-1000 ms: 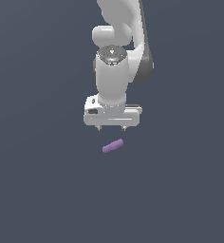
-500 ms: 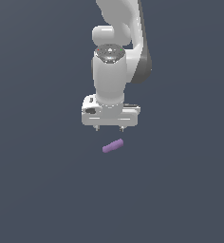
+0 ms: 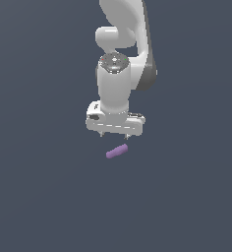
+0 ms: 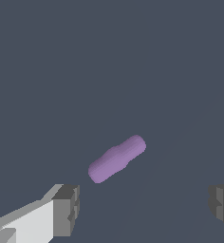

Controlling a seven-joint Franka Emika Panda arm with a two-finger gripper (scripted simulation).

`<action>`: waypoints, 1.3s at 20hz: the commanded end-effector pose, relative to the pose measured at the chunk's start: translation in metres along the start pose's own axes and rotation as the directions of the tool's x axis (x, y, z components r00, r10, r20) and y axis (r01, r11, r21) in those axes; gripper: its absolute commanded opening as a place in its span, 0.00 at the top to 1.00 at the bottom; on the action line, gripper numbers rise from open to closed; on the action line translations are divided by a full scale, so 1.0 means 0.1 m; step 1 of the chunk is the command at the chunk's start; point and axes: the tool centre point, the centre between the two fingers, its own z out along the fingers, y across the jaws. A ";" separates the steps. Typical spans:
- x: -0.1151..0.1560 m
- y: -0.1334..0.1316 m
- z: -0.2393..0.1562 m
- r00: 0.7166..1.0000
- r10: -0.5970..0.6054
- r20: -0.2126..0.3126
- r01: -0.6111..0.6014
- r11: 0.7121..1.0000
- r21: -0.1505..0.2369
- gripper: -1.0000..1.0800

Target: Pick up the object and move it to a goal position.

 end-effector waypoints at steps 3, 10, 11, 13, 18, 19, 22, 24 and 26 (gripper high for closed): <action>-0.01 -0.02 0.13 0.995 0.100 0.006 -0.100 0.995 0.003 0.04; -0.04 -0.05 0.36 0.957 0.289 0.018 -0.289 0.957 0.004 0.04; -0.05 -0.06 0.39 0.949 0.316 0.020 -0.316 0.949 0.004 0.04; -0.06 -0.07 0.46 0.930 0.368 0.023 -0.368 0.930 0.003 0.04; -0.09 -0.08 0.63 0.869 0.493 0.028 -0.493 0.870 -0.003 0.04; -0.10 -0.08 0.66 0.855 0.517 0.029 -0.517 0.856 -0.004 0.04; -0.11 -0.09 0.76 0.809 0.587 0.031 -0.587 0.810 -0.009 0.04; -0.13 -0.09 0.82 0.775 0.631 0.032 -0.631 0.776 -0.013 0.04; -0.14 -0.09 0.88 0.740 0.672 0.032 -0.672 0.741 -0.016 0.04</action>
